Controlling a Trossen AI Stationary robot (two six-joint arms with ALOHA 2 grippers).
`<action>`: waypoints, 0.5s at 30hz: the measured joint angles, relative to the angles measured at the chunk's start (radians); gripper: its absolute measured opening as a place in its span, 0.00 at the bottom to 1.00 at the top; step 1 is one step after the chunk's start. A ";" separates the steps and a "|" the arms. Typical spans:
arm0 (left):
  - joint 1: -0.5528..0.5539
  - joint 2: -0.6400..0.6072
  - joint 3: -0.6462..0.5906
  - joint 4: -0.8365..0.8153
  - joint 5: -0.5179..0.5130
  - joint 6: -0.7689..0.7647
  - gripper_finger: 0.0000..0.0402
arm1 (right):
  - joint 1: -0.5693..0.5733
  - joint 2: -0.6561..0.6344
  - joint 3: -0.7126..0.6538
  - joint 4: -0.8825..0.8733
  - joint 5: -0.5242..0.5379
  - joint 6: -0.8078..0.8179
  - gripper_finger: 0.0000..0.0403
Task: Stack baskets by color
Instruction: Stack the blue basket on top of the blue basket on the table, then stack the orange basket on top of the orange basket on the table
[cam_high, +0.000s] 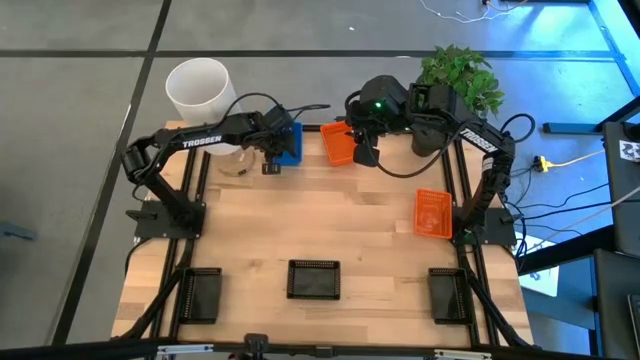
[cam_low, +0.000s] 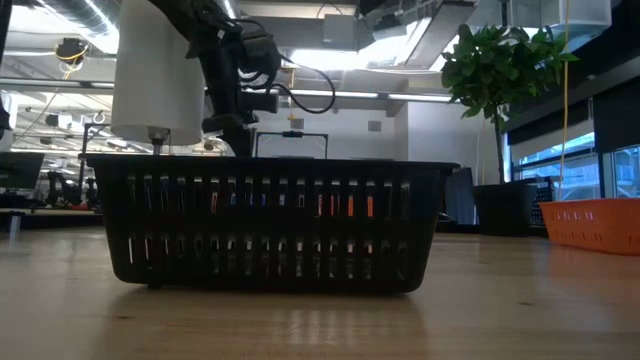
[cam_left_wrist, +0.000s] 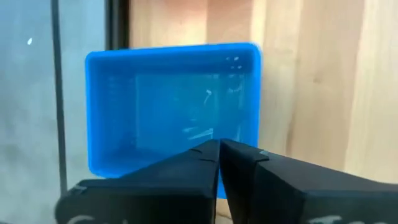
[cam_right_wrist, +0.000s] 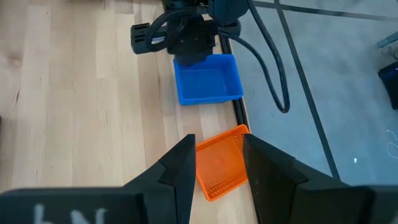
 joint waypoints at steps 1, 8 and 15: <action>-0.001 0.000 0.000 0.000 0.008 0.006 0.01 | 0.000 0.000 0.000 0.002 0.000 0.000 0.33; -0.036 -0.008 0.000 0.015 0.052 -0.042 0.05 | 0.000 0.000 0.000 0.002 -0.001 0.000 0.33; -0.157 -0.135 0.000 0.005 0.110 -0.120 0.01 | 0.000 0.000 0.000 -0.096 -0.002 0.015 0.33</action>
